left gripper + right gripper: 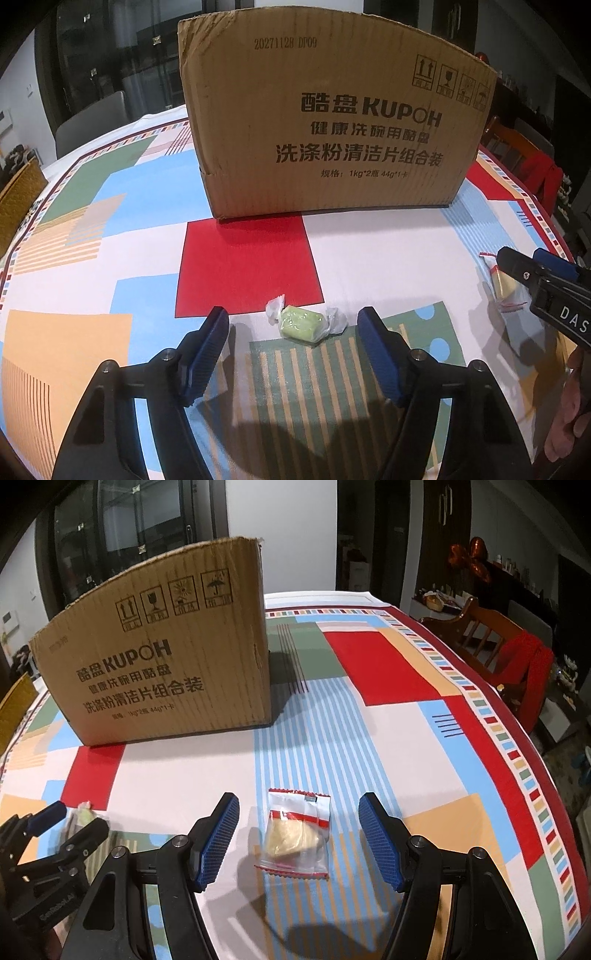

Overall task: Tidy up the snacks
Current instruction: 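Grasp the white-and-red packet with the right tool while the left tool grasps the pale green candy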

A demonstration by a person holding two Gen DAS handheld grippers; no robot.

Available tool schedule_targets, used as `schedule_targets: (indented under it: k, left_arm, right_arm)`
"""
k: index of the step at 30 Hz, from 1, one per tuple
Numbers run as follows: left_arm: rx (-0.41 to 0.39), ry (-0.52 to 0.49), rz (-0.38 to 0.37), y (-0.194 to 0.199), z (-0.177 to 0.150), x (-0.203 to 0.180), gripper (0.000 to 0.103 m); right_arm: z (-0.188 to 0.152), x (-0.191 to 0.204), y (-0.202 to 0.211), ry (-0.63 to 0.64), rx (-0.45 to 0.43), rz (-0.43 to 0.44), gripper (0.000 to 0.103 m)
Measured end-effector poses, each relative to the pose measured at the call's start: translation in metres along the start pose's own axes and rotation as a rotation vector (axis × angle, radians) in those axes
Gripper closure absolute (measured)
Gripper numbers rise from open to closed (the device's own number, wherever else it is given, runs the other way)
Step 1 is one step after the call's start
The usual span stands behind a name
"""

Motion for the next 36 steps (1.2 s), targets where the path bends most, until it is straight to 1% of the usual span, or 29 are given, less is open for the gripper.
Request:
schedule_targets:
  k: [7, 15, 18, 21, 24, 25, 29, 30, 32, 33, 36]
  left_arm:
    - [0.013, -0.004, -0.005, -0.006, -0.003, -0.001, 0.035]
    - [0.007, -0.005, -0.008, -0.008, -0.001, -0.002, 0.036]
    - [0.003, -0.007, -0.009, -0.009, 0.0, -0.002, 0.038]
    - [-0.003, -0.013, -0.014, -0.008, -0.001, -0.003, 0.045]
    - [-0.008, -0.017, -0.017, -0.007, 0.0, -0.005, 0.054]
    - [-0.009, -0.017, -0.017, -0.007, 0.0, -0.005, 0.058]
    - [-0.011, -0.016, -0.017, -0.005, -0.002, -0.006, 0.064]
    - [-0.011, -0.017, -0.017, -0.005, -0.002, -0.006, 0.065]
    - [-0.012, -0.017, -0.015, -0.004, -0.002, -0.007, 0.069]
    - [-0.012, -0.016, -0.015, -0.004, -0.003, -0.006, 0.07]
    - [-0.012, -0.011, -0.018, -0.004, -0.004, -0.007, 0.073]
  right_arm:
    - [-0.004, -0.002, -0.009, -0.004, 0.018, -0.005, 0.035]
    - [-0.008, -0.002, -0.019, -0.003, 0.046, -0.002, 0.035]
    - [-0.01, -0.002, -0.024, -0.002, 0.062, -0.002, 0.035]
    - [-0.011, -0.001, -0.025, 0.001, 0.063, -0.005, 0.035]
    - [-0.012, -0.001, -0.025, 0.003, 0.061, -0.006, 0.035]
    - [-0.012, -0.001, -0.024, 0.004, 0.061, -0.008, 0.037]
    - [-0.012, -0.003, -0.024, 0.004, 0.057, -0.013, 0.047]
    - [-0.011, -0.004, -0.024, 0.003, 0.056, -0.014, 0.05]
    - [-0.011, -0.005, -0.024, 0.001, 0.055, -0.015, 0.057]
    - [-0.01, -0.005, -0.024, 0.001, 0.055, -0.016, 0.063]
    - [-0.009, -0.005, -0.024, 0.004, 0.055, -0.011, 0.067]
Point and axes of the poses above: each gripper's, at about its wrist camera, not at the fingertips, and y roughly against the way its jaws point, x to its left, z to its top, the point moved 8 cm from there along -y, roughly the way its jaws point, and after that the axes turned 3 degrees about x, right-handed, at the moved point
